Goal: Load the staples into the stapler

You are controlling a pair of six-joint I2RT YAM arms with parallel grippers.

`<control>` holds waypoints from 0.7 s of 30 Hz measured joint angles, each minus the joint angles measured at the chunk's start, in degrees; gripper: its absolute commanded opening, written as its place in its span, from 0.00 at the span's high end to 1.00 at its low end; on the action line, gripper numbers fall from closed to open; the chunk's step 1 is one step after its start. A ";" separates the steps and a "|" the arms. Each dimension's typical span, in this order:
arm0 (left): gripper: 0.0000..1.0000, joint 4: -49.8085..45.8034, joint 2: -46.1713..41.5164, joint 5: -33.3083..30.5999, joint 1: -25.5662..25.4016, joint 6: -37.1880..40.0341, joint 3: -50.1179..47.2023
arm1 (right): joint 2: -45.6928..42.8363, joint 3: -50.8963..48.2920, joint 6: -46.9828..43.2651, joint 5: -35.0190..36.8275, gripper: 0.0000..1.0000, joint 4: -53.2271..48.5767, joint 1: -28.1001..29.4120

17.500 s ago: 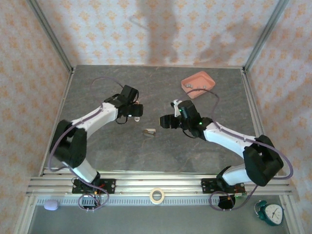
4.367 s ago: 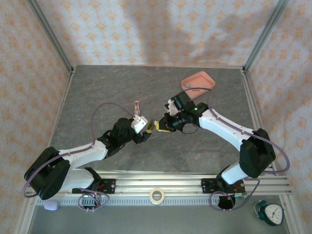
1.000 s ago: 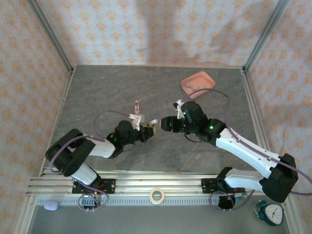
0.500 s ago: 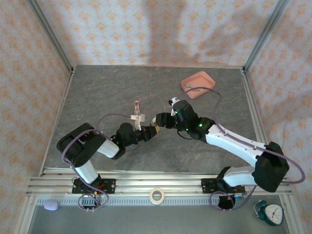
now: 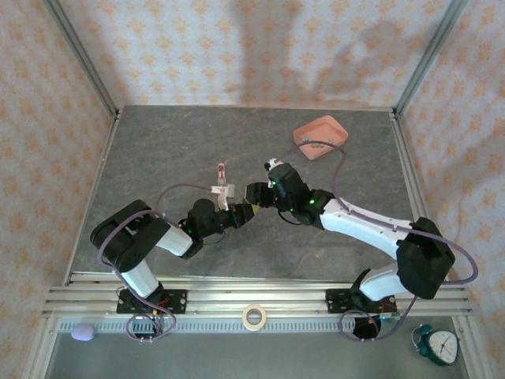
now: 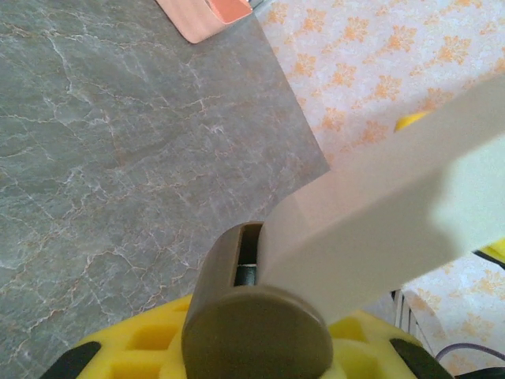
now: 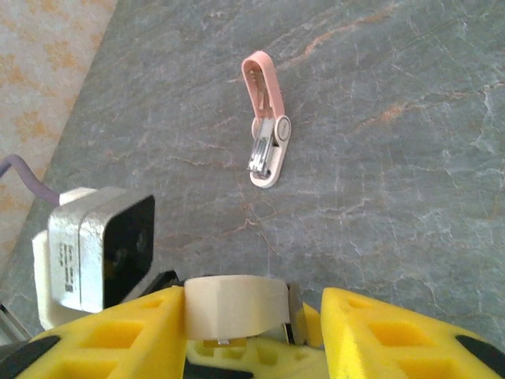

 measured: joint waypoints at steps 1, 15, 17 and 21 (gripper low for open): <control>0.87 0.00 -0.02 0.07 0.00 -0.02 0.00 | 0.33 0.11 -0.09 0.07 0.55 0.42 0.00; 0.87 -0.02 -0.24 0.39 -0.48 0.00 0.00 | 2.99 0.81 -0.09 1.07 0.61 2.84 0.44; 0.87 -0.04 -0.33 0.50 -0.48 0.00 0.00 | 2.99 0.85 -0.11 1.22 0.58 3.06 0.48; 0.87 -0.02 -0.72 0.31 -0.48 -0.13 -0.04 | 2.97 0.85 -0.33 1.36 0.49 3.04 0.52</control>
